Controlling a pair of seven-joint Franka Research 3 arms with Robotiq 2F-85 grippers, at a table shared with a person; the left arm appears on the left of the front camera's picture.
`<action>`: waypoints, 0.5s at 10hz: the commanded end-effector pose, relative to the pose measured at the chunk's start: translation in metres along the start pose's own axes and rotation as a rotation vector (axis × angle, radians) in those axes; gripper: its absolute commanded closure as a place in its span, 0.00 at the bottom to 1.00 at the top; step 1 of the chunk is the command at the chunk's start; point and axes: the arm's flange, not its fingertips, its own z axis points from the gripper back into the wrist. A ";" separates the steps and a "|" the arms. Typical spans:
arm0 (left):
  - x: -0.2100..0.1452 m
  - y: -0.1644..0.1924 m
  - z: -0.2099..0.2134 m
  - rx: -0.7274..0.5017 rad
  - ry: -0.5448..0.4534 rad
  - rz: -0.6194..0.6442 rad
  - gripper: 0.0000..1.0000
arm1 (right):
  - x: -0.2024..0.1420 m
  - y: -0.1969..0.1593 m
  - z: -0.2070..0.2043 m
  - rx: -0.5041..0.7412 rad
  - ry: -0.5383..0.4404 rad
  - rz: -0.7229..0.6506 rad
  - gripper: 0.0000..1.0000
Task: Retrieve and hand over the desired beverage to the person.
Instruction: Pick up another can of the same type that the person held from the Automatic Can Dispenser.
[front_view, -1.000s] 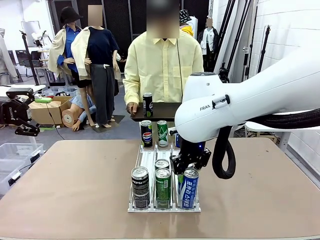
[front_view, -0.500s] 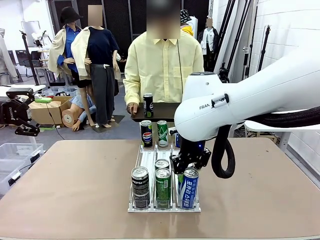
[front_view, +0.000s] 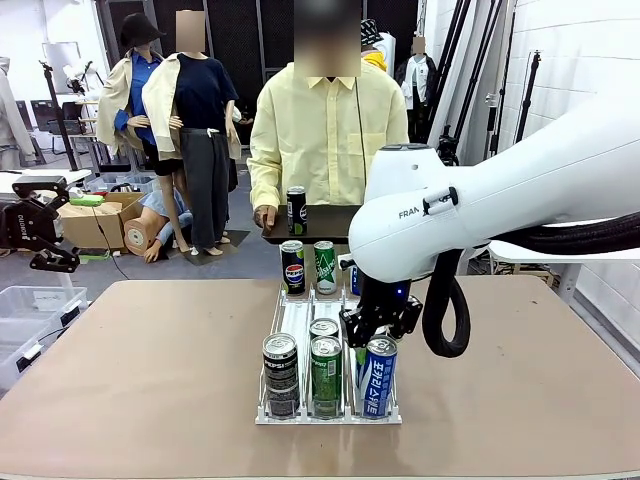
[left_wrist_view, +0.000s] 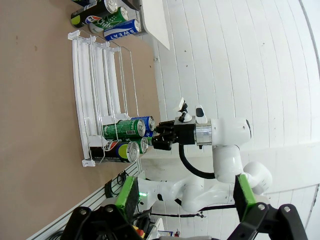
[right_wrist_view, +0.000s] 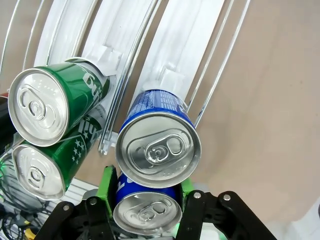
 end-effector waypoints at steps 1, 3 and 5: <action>-0.002 -0.002 0.001 -0.009 -0.007 -0.004 0.00 | 0.000 0.000 0.000 -0.001 0.000 0.010 1.00; -0.002 -0.002 0.001 -0.009 -0.007 -0.004 0.00 | 0.000 0.000 0.000 -0.001 0.000 0.010 1.00; -0.002 -0.002 0.001 -0.009 -0.007 -0.004 0.00 | 0.000 0.000 0.000 -0.001 0.000 0.010 1.00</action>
